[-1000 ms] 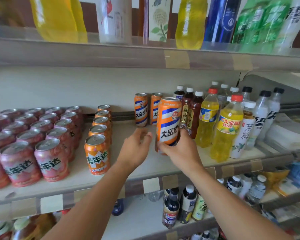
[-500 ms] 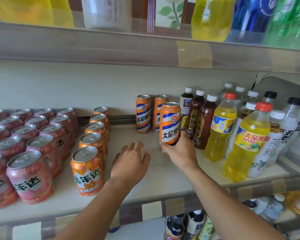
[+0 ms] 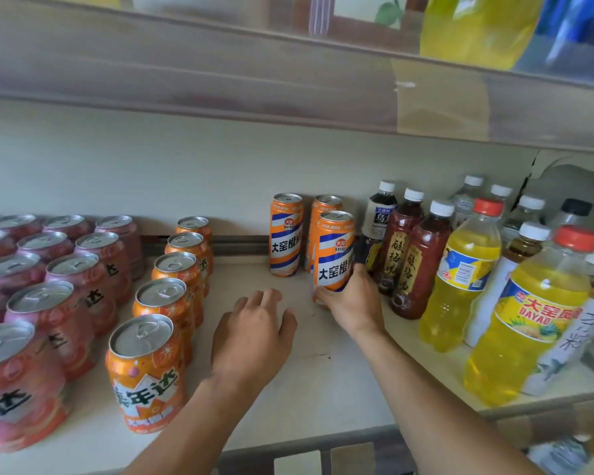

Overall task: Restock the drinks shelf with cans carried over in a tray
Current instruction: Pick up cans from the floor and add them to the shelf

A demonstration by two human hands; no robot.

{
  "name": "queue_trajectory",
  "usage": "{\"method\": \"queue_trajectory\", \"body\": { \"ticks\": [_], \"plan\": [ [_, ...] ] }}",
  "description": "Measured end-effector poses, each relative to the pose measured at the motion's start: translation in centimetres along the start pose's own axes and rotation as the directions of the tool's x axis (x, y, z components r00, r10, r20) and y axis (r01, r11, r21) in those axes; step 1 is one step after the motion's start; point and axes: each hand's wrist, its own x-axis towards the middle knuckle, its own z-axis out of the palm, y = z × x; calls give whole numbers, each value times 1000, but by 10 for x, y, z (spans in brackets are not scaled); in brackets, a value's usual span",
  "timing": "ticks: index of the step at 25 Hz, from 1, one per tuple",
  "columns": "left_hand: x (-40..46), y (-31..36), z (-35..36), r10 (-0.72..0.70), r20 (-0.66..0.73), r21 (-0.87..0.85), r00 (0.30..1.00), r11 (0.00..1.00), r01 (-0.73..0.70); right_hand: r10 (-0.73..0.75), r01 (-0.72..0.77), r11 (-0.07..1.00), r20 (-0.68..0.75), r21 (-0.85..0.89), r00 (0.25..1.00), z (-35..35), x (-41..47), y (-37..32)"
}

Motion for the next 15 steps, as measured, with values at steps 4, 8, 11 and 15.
{"method": "queue_trajectory", "body": {
  "ticks": [4,8,11,15],
  "plan": [
    [2,-1,1,1,-5,14,1000,1000,-1,-1,1,1000,2,18,1000,8,7,-3],
    [3,-1,2,22,-34,20,999,1000,-21,-2,2,999,-2,40,1000,11,19,-1],
    [2,-4,5,23,-42,7,999,1000,-23,8,-8,999,-13,45,1000,15,23,1],
    [1,-4,7,41,-44,-6,998,999,-41,8,-7,999,-3,51,1000,16,23,3]
  ]
}}
